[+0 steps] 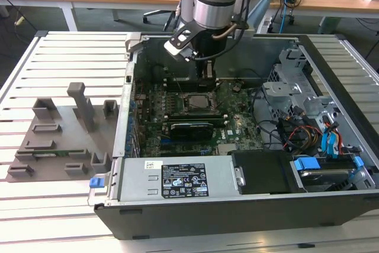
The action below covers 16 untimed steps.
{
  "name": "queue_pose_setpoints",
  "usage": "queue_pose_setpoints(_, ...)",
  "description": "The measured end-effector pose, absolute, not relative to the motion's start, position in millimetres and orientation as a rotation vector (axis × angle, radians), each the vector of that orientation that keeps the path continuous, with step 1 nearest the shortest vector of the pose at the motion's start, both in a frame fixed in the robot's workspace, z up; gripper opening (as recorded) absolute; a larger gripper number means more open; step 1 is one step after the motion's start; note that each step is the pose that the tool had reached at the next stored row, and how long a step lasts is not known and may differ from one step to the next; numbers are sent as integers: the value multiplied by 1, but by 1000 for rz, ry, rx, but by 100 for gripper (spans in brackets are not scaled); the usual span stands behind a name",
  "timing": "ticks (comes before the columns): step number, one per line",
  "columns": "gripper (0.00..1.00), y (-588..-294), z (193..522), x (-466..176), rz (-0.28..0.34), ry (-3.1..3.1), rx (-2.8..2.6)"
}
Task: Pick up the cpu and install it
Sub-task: 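Place the cpu into insertion slot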
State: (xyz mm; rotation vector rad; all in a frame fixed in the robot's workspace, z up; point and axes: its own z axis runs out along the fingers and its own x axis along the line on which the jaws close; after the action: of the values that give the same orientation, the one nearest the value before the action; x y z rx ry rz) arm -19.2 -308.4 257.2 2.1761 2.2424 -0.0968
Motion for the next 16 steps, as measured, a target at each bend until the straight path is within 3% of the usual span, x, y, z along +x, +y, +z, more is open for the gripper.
queue_pose_setpoints(6, 11, -308, 291, -19, -97, 2242, 2176)
queue_pose_setpoints(16, 11, -308, 293, -19, -94, 2244, 2177)
